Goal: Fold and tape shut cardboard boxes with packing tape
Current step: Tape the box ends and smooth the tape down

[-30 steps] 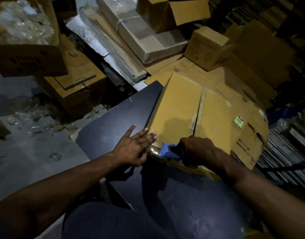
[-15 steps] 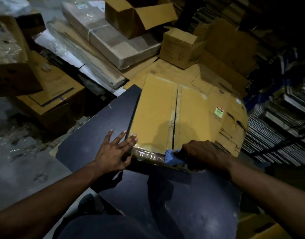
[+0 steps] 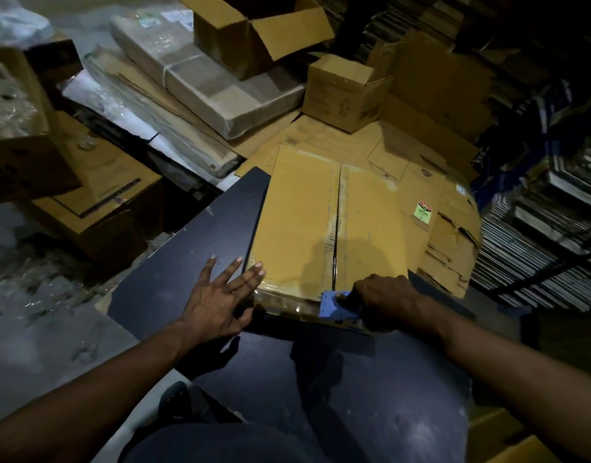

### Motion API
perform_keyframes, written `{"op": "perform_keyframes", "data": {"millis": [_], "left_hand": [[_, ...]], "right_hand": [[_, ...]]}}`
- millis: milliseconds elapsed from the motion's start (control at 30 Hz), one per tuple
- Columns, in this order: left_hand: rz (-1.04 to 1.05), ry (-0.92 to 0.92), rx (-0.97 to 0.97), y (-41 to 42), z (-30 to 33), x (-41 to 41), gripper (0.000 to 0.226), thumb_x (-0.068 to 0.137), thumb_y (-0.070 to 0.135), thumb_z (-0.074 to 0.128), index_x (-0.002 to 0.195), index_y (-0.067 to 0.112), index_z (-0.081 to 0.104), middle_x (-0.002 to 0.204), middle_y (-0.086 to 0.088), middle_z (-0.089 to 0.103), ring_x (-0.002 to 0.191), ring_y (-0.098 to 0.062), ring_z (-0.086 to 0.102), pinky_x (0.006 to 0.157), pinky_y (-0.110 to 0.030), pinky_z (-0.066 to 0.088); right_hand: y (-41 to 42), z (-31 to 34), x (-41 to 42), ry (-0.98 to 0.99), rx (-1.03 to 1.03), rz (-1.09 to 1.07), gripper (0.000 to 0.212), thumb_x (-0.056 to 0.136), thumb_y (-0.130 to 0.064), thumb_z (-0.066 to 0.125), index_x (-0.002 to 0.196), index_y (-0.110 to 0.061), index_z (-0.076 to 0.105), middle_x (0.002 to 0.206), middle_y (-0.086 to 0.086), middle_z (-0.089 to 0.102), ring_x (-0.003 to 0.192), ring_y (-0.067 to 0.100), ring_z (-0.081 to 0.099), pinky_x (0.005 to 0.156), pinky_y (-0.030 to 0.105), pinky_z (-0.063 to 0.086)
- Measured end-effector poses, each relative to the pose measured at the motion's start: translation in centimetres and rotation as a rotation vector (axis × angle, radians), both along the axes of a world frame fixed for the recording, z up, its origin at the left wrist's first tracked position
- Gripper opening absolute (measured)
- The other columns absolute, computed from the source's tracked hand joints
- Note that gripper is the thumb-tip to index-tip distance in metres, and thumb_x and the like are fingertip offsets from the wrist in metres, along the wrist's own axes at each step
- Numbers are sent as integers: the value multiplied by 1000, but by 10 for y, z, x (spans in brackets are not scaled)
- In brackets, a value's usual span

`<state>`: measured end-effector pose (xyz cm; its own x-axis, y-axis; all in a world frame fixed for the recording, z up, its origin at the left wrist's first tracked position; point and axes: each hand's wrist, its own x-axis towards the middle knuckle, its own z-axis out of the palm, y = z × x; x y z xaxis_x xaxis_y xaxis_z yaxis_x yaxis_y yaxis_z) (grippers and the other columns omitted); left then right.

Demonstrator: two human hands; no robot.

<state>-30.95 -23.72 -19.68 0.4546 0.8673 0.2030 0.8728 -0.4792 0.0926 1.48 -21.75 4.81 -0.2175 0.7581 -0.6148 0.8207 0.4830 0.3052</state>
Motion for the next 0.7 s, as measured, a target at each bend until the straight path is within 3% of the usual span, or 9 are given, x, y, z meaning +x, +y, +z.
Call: {"op": "perform_keyframes", "data": {"millis": [100,167,233,333,400,500,567,633,700], "left_hand": [[12,43,-10,-1,9,3,94,94,66,58,174,26,28,181,4,25,168,-34,21,126,-73,16],[20,55,6,-5,23,11,99,91,73,55,172,19,34,179,-2,28,169,-36,12,128,-72,13],[-21,3,47,-11,38,34,104,92,75,53,172,13,30,181,-9,20,170,-36,5,133,-68,9],[-183,2,48,-16,41,89,103,100,71,47,175,9,15,183,-12,9,170,-30,4,137,-55,3],[-206,56,10,-11,25,105,98,104,70,45,174,8,16,182,-15,16,170,-29,11,137,-52,3],[-215,44,7,1,9,91,86,108,59,49,174,10,23,180,-12,24,168,-27,19,137,-53,14],[-229,13,15,10,7,68,80,109,54,49,173,12,26,180,-10,26,168,-25,20,135,-53,20],[-242,-6,38,19,12,46,75,110,51,48,172,13,30,180,-7,27,168,-24,22,133,-53,24],[-265,-25,61,26,16,28,70,112,48,50,171,14,35,179,-5,28,167,-23,23,132,-52,27]], "right_hand": [[9,-11,1,-3,35,30,38,97,-35,69,134,-31,61,100,0,64,78,26,54,64,37,46],[11,-18,2,6,80,13,25,102,-48,63,119,-30,64,95,0,63,79,29,59,74,41,51],[14,-21,2,18,77,5,27,103,-55,59,110,-29,63,101,2,67,88,31,66,83,46,49],[14,-19,5,5,26,120,26,95,-46,71,113,-28,64,104,2,67,96,31,66,83,46,42],[13,-14,6,3,-6,211,25,93,-40,73,113,-26,67,105,2,65,93,29,66,78,45,50],[15,-12,6,70,-57,231,35,99,-37,68,134,-33,66,112,5,64,93,30,68,71,43,57],[16,-18,2,100,-90,264,64,100,-37,67,158,-45,44,116,7,60,95,34,67,65,39,47],[14,-24,-12,134,-93,249,74,100,-34,66,164,-48,31,120,8,60,97,35,67,64,35,41],[9,-32,-29,161,-70,250,76,96,-36,68,164,-46,34,126,7,65,102,35,68,66,35,44]]}}
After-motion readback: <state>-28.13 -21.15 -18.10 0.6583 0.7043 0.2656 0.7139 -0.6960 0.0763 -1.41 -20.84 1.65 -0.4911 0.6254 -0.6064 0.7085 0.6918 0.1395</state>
